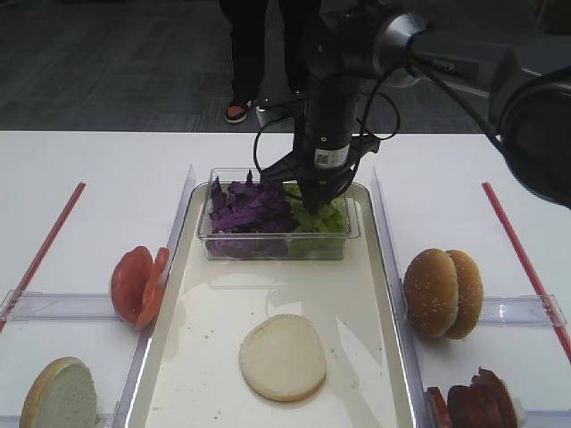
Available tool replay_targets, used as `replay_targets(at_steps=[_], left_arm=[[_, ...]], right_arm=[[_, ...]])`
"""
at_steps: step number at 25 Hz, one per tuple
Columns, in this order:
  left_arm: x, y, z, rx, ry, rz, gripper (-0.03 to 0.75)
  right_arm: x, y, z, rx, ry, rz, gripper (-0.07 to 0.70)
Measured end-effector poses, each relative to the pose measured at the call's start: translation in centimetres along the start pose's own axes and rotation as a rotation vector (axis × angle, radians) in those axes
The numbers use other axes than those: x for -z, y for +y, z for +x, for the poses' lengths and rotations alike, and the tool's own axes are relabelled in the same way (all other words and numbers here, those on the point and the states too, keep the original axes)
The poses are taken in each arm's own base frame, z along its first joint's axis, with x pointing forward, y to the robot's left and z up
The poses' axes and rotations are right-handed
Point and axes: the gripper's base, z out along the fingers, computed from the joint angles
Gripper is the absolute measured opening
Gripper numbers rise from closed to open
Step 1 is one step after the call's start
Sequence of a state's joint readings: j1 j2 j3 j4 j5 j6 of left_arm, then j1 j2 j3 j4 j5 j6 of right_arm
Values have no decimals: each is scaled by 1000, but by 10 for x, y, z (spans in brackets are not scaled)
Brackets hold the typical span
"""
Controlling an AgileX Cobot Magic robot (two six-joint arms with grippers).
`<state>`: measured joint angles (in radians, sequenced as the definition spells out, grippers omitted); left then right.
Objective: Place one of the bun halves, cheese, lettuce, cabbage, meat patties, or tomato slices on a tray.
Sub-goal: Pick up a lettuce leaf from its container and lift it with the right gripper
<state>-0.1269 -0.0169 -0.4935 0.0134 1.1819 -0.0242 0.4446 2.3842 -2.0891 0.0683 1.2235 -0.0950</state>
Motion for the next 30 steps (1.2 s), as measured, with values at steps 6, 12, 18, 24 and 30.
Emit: replay_targets(at_steps=[6,12,18,24,30], left_arm=[[0,0,0,0,0,0,523],[0,0,0,0,0,0,523],[0,0,0,0,0,0,523],[0,0,0,0,0,0,523],[0,0,0,0,0,0,523]], right_arm=[[0,0,0,1,0,-2,39],[0,0,0,4,1,-4,36],[18,1,0,7,-32,-1,36],[30,2,0,8,-54,-1,36],[58,4,1,14,-108,1,35]])
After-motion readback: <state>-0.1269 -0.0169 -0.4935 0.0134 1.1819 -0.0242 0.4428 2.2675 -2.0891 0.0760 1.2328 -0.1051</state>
